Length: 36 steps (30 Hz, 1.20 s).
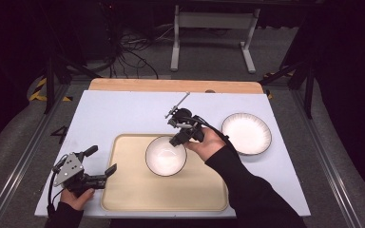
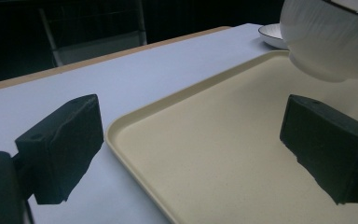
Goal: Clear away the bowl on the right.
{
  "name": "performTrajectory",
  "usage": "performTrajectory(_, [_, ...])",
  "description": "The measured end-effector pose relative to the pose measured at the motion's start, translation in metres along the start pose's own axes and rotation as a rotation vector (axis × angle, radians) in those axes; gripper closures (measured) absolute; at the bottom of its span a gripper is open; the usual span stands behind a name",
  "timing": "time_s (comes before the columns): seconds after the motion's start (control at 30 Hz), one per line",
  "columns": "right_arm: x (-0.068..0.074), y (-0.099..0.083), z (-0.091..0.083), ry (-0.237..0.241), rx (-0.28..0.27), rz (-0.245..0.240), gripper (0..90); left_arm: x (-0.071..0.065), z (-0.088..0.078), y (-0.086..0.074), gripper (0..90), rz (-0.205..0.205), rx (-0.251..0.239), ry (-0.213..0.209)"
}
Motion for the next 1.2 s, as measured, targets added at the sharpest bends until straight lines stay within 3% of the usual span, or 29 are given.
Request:
performTrajectory(0.53, [-0.009,-0.012,0.032,0.028,0.043,0.030,80.1,0.000,0.000,0.000,6.6,0.002,-0.001,-0.001])
performTrajectory(1.2, [-0.015,-0.021,0.048,0.056,0.066,0.072,79.2,0.000,0.000,0.000,6.7,0.001,-0.002,0.000])
Point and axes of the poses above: each handheld gripper's, and its own axes: z roughly forward along the jaws, y roughly out of its top, x roughly to its left, the point moved 9 cm from there along z, roughly forward along the jaws, and after that the axes turned 9 degrees about y, right-handed, at the moved point
